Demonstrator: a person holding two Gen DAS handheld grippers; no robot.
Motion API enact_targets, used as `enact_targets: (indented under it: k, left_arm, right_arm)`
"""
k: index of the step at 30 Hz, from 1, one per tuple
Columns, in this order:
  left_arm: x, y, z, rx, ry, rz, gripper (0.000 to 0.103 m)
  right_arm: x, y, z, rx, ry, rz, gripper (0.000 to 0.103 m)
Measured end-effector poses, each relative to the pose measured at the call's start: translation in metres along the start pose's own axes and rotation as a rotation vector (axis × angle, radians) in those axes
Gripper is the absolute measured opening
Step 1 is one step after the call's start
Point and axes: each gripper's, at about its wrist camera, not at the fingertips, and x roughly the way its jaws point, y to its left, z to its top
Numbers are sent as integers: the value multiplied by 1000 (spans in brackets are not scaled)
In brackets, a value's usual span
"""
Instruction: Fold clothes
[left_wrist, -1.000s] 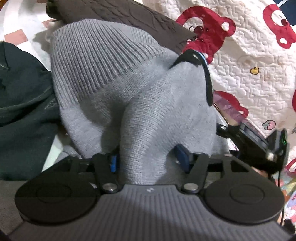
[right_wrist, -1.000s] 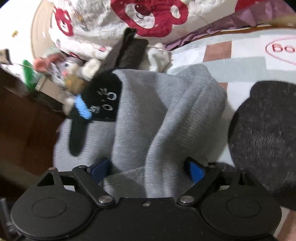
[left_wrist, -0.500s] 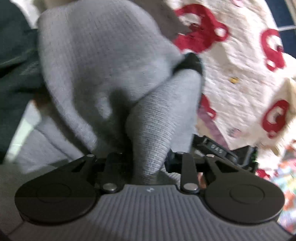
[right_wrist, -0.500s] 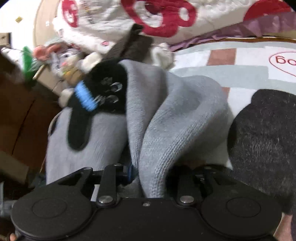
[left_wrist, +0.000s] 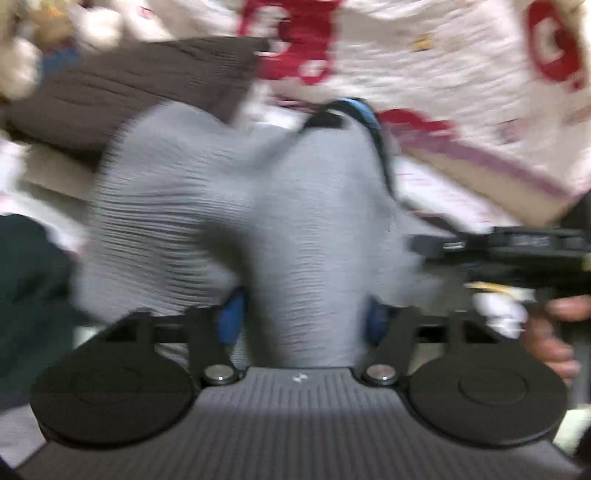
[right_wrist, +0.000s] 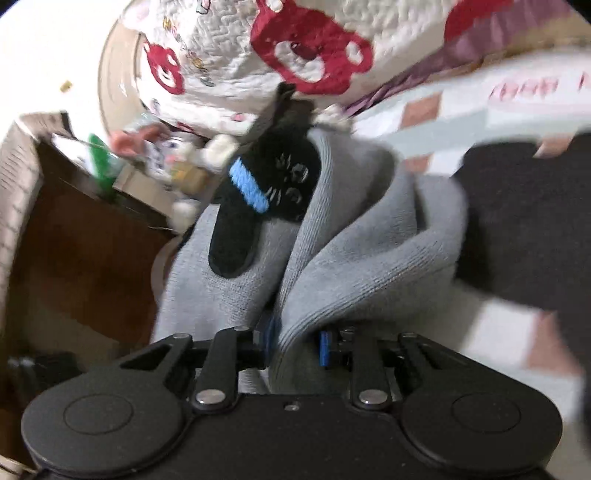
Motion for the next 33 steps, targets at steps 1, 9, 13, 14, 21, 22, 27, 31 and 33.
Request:
enact_targets:
  k: [1,9,13,14,21,22,27,31,33]
  left_arm:
    - [3,0,2,-14,8,14,75]
    - [36,22,-16,-70,103,-21,95]
    - [32,23,-12,-85,67,-71,38]
    - [28,23,-10,-97,46,-111,20]
    - [-41,-31,31,61,-158,-279,13]
    - [-47,-40,36,92,-168,-303,13]
    - [-59,-78,52,154,-170,-424,13]
    - [-61,-104,56,174,-150,-517,13]
    - [-61,-122,57,212,-152,-535,14]
  right_arm:
    - [2,-4,4,9,-12,-48,44]
    - [63,-46,22,305,25,-64,87]
    - [70,-42,17,351,8,33,37]
    - [64,-41,14,376,-7,85,34]
    - [24,-35,-5,547,-111,454,32]
    - [18,-33,-7,565,-125,502,32]
    - [-25,-15,6,519,-171,586,32]
    - [-61,-16,16,496,-226,603,32]
    - [-81,-19,19,486,-260,603,32]
